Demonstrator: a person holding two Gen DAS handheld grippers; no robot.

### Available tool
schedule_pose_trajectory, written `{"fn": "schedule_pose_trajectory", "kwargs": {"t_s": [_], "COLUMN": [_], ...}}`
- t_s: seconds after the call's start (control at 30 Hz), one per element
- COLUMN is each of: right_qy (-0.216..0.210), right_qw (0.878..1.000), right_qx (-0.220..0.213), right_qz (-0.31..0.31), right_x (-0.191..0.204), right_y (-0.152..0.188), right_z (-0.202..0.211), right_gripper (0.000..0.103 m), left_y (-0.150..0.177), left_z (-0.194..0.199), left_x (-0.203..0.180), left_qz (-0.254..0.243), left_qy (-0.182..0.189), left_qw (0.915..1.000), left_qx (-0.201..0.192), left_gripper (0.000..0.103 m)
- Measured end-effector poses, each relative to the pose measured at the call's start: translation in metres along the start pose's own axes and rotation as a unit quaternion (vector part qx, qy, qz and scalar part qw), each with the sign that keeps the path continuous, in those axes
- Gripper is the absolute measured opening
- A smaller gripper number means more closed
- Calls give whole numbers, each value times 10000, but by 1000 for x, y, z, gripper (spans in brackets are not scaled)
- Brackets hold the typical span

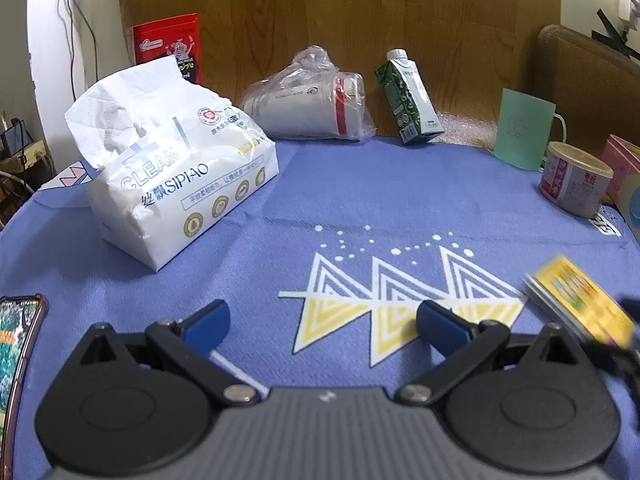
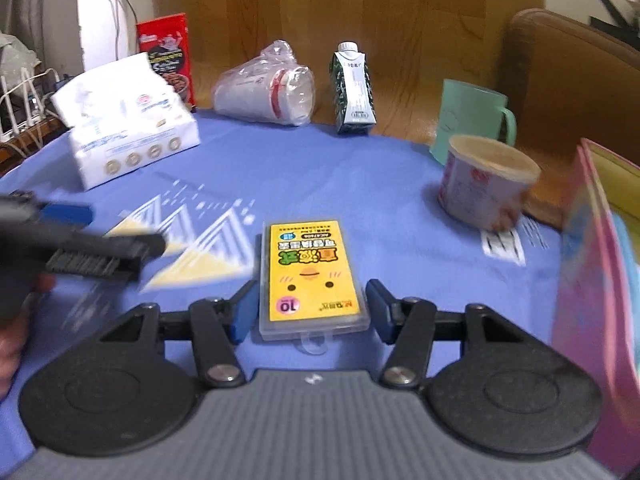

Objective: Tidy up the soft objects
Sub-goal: 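Grasp the yellow card pack with the right gripper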

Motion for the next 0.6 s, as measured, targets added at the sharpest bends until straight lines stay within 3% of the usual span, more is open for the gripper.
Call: {"fn": "schedule_pose_trajectory", "kwargs": {"t_s": [0.1,0.17,0.23,0.3,0.37,0.47,0.53,0.6], "right_qy": [161,257,344,439,442,238,-44,-324], "right_qw": [9998,9992,9980,9967,9958,9933,9888,9825], "right_qx": [-115,-229,-357,-459,-500,-582,-673,-768], "right_qz": [-49,-194,-383,-508,-629,-971,-1332,-1665], "right_x": [-1,-5,-8,-11,-13,-18,-24,-27], "right_y": [24,40,55,65,69,69,70,72], "right_z": [35,57,77,91,97,100,105,109], "right_gripper": [60,60,60,60,60,60,60,60], "left_y": [5,11,17,22,27,36,40,42], "left_z": [7,18,33,48,61,72,77,83], "left_x": [-8,-21,-44,-75,-107,-143,-159,-174], "left_qz": [-72,-30,-43,-11,-44,-138,-342,-491], "left_qy": [113,431,1019,1832,2563,3140,3226,3382], "left_qw": [9999,9990,9945,9822,9641,9437,9401,9333], "left_qx": [35,136,233,409,698,1037,1047,1105], "left_gripper": [103,103,103,103,103,102,91,54]}}
Point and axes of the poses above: each gripper's, at about its wrist camera, not at the fingertips, and z roughly against the way its jaws point, x to its left, y to its underside, the point moved 8 cm from there along -z, roughly the way its jaws point, and after that the axes turned 3 degrees about -x, right-handed, at the moved point
